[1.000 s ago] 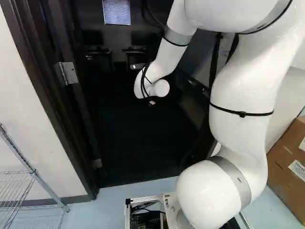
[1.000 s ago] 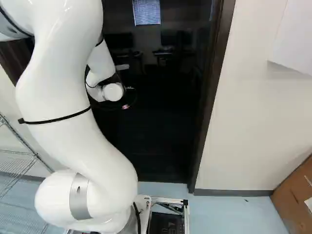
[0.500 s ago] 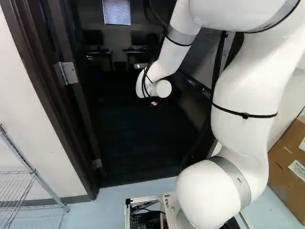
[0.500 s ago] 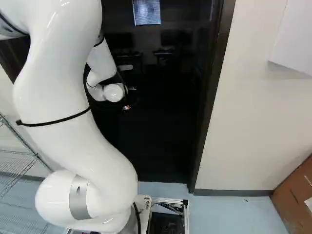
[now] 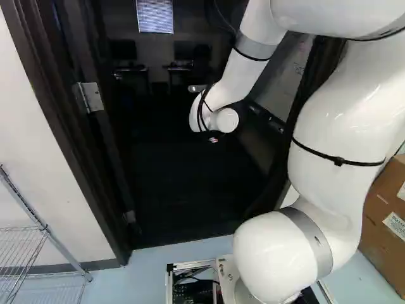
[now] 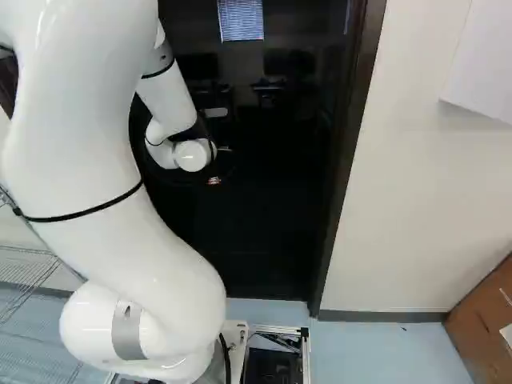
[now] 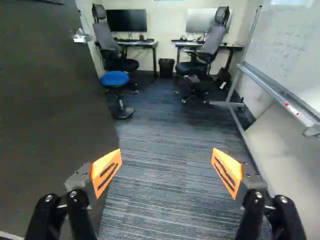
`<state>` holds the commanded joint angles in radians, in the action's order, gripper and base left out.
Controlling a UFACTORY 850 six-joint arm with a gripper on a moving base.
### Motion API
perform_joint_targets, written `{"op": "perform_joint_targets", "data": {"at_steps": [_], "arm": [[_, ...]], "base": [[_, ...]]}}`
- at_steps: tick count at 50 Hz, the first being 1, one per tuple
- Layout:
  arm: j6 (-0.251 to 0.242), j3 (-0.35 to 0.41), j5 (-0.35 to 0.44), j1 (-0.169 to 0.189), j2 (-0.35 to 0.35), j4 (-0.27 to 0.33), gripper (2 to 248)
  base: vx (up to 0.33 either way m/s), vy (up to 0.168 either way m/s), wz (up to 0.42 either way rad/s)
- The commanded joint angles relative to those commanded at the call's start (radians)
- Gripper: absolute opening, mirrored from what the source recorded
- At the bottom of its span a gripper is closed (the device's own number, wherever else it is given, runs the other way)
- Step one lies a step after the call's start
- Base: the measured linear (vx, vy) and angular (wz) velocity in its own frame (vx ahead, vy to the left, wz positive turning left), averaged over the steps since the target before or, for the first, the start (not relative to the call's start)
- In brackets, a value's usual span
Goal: Open the door and move inside
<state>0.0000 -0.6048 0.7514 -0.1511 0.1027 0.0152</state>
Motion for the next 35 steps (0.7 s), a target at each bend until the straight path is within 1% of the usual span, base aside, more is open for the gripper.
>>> {"op": "perform_joint_targets", "data": {"at_steps": [23,35], "arm": [[0.0,0.063,0.0,0.069,-0.059,0.0,247],[0.0,0.069,0.0,0.079,-0.066,0.0,247]], "base": [[0.0,0.0,0.0],[0.0,0.0,0.0]]}}
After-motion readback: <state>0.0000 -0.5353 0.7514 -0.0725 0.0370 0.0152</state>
